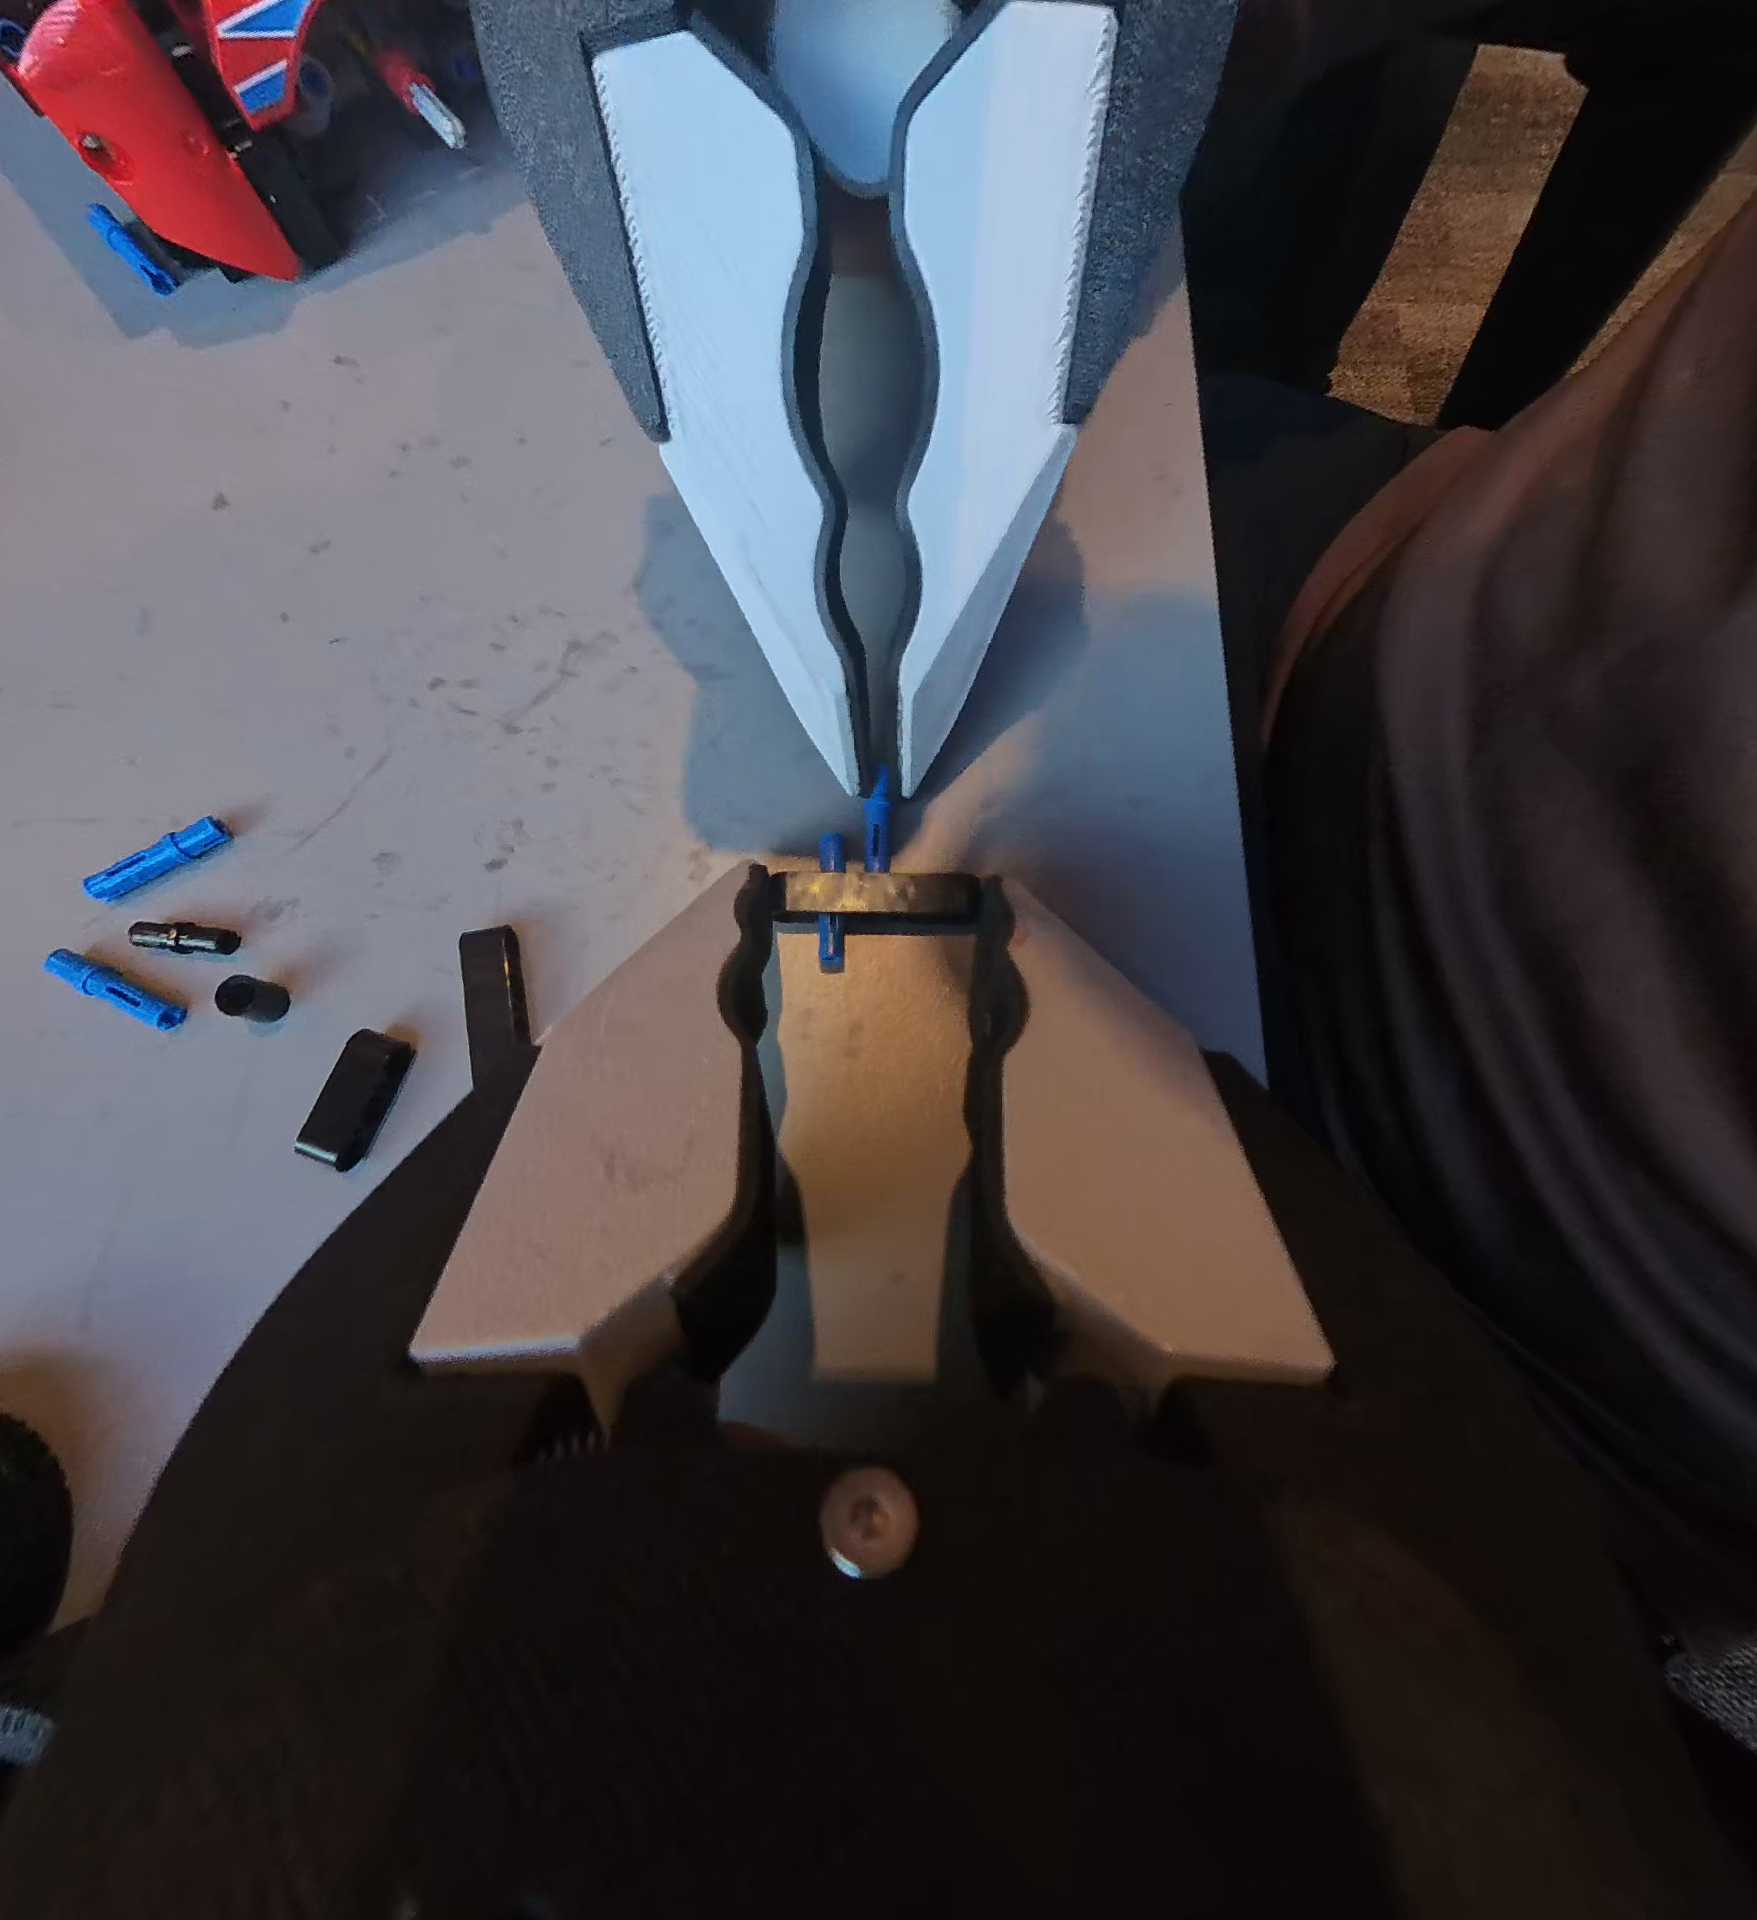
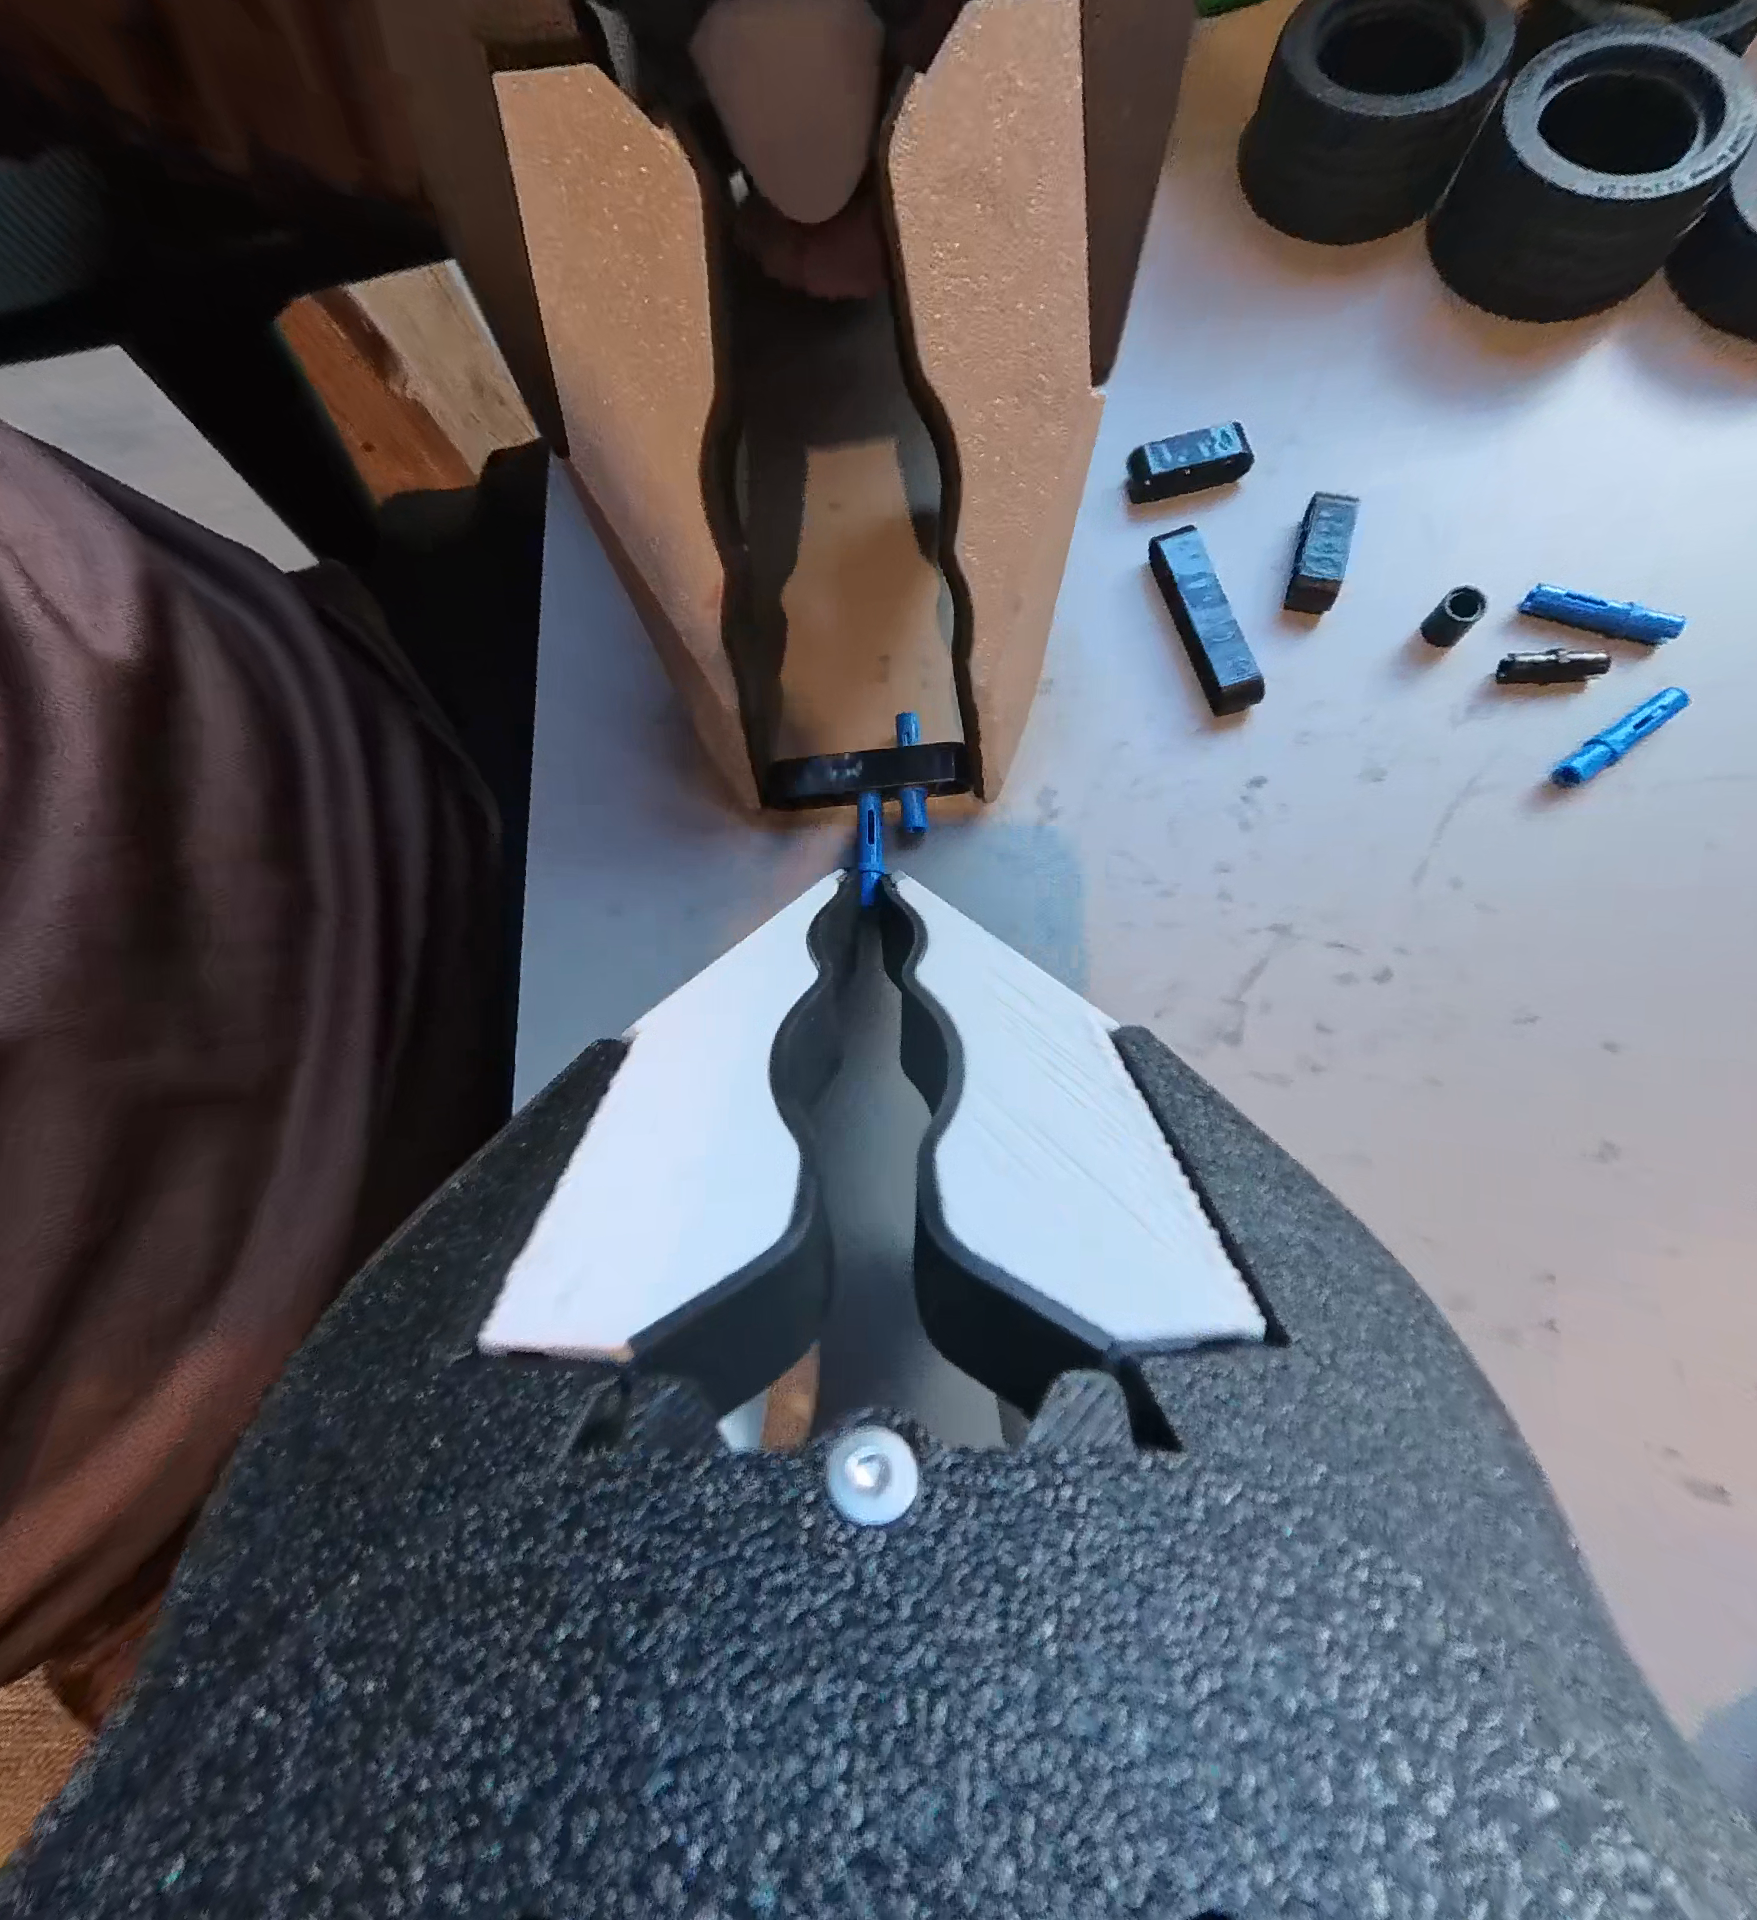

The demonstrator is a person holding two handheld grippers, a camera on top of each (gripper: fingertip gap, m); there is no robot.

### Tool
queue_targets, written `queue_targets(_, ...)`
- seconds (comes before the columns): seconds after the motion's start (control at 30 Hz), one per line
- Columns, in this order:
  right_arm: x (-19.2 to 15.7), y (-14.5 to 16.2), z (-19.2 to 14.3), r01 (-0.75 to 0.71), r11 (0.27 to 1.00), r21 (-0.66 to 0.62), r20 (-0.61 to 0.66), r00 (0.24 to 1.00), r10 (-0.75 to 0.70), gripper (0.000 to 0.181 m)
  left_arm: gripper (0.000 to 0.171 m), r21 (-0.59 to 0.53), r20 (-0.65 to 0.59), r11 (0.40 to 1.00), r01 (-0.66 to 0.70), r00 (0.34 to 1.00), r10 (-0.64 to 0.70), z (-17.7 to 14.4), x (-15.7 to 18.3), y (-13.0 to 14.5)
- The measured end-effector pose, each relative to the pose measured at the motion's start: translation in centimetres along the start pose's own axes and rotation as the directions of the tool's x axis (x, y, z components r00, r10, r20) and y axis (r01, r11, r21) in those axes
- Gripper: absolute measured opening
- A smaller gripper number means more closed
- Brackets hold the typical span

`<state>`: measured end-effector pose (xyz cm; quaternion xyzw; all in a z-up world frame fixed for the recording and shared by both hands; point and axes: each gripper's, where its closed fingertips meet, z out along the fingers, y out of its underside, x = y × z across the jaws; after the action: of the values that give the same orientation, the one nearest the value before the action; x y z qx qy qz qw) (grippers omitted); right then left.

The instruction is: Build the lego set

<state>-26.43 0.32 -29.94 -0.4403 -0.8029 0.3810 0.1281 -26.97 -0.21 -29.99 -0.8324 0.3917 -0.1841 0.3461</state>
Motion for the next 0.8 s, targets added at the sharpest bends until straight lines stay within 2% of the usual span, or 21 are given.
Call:
queue_targets(0.37, 0.1, -0.4, 0.4, -0.135, 0.991, 0.022, -0.011, 0.991, 0.135, 0.002, 0.038, 0.005, 0.075, 0.999, 0.039, 0.996, -0.04, -0.3, -0.6, 0.3)
queue_targets(0.47, 0.0, -0.5, 0.5, -0.088, 0.996, 0.017, -0.017, 0.996, 0.088, 0.002, 0.038, 0.004, 0.064, 1.0, 0.031, 0.998, -0.031, -0.4, -0.4, 0.3)
queue_targets(0.57, -0.2, -0.4, 0.5, 0.053, 0.999, -0.002, -0.026, 0.998, -0.053, 0.002, 0.038, 0.003, 0.023, 1.0, 0.011, 1.0, -0.011, -0.4, 0.0, 0.4)
queue_targets(0.7, -0.7, -0.3, 0.4, 0.156, 0.988, -0.007, 0.0, 0.988, -0.156, 0.002, 0.038, 0.002, -0.025, 1.0, -0.024, 0.999, 0.024, -0.4, 0.6, 0.3)
queue_targets(0.8, -0.8, -0.3, 0.4, 0.17, 0.985, -0.009, 0.007, 0.985, -0.17, 0.002, 0.038, 0.001, -0.041, 0.999, -0.034, 0.999, 0.034, -0.4, 0.7, 0.4)
